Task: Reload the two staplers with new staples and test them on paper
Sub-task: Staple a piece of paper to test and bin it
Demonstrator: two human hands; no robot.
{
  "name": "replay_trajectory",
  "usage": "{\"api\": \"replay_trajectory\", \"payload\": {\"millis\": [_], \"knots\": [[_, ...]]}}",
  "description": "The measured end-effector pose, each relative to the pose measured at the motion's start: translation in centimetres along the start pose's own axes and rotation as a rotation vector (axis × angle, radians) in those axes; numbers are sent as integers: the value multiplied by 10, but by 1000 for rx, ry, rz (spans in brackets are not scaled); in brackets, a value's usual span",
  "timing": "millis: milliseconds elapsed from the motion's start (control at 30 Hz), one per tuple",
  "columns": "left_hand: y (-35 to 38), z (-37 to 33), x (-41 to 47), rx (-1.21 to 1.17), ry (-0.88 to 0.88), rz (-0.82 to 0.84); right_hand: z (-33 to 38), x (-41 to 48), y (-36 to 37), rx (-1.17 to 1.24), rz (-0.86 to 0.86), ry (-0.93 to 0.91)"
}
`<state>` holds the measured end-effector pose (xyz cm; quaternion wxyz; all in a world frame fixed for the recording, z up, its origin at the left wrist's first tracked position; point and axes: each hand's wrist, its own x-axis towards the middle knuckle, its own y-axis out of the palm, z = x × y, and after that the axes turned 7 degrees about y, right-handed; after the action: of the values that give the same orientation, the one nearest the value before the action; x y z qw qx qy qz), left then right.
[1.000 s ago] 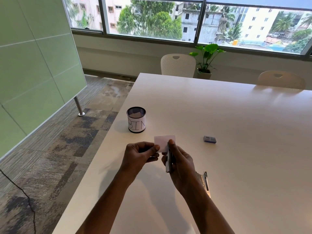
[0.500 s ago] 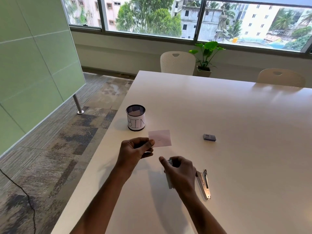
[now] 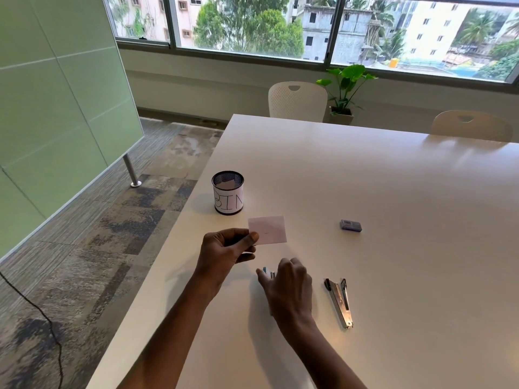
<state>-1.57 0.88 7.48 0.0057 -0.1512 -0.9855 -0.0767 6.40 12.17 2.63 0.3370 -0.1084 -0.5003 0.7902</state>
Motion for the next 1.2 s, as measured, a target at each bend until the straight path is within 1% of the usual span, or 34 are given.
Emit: {"api": "replay_trajectory", "payload": {"millis": [200, 267, 300, 367, 400, 467, 500, 533, 600, 700, 833, 933, 1000, 1033, 1100, 1133, 1200], "knots": [[0, -1, 0, 0, -8, -14, -5, 3, 5, -58, 92, -4], [-1, -2, -1, 8, 2, -5, -9, 3, 4, -3, 113, 7], [-1, -3, -2, 12, 12, 2, -11, 5, 1, 73, 120, 11], [-2, -6, -3, 13, 26, 16, -12, 9, -15, 319, 174, 47], [-2, -8, -3, 7, 30, 23, -11, 12, -26, 512, 242, 91], [0, -10, -4, 17, 41, 40, -7, 19, -45, 982, 456, 206], [2, -10, -5, 37, 52, 52, -6, 21, -51, 1159, 542, 243], [6, -11, -7, 57, 62, 65, -5, 22, -55, 1269, 586, 262], [11, -11, -10, 88, 88, 90, -4, 21, -58, 1398, 604, 291], [16, -11, -12, 112, 102, 105, -3, 18, -58, 1505, 555, 349], [17, -10, -14, 106, 95, 95, -1, 14, -58, 1588, 517, 362], [18, -10, -15, 101, 89, 97, 1, 12, -57, 1626, 473, 386], [20, -10, -15, 96, 88, 99, 2, 10, -58, 1619, 423, 364], [21, -10, -16, 94, 91, 89, 3, 10, -58, 1593, 374, 343], [25, -9, -16, 147, 126, 31, 5, 11, -56, 1484, 213, 282], [27, -8, -17, 208, 159, -14, 6, 13, -55, 1384, 101, 237], [32, -9, -21, 263, 201, -87, 5, 17, -50, 1059, -174, 105]]}}
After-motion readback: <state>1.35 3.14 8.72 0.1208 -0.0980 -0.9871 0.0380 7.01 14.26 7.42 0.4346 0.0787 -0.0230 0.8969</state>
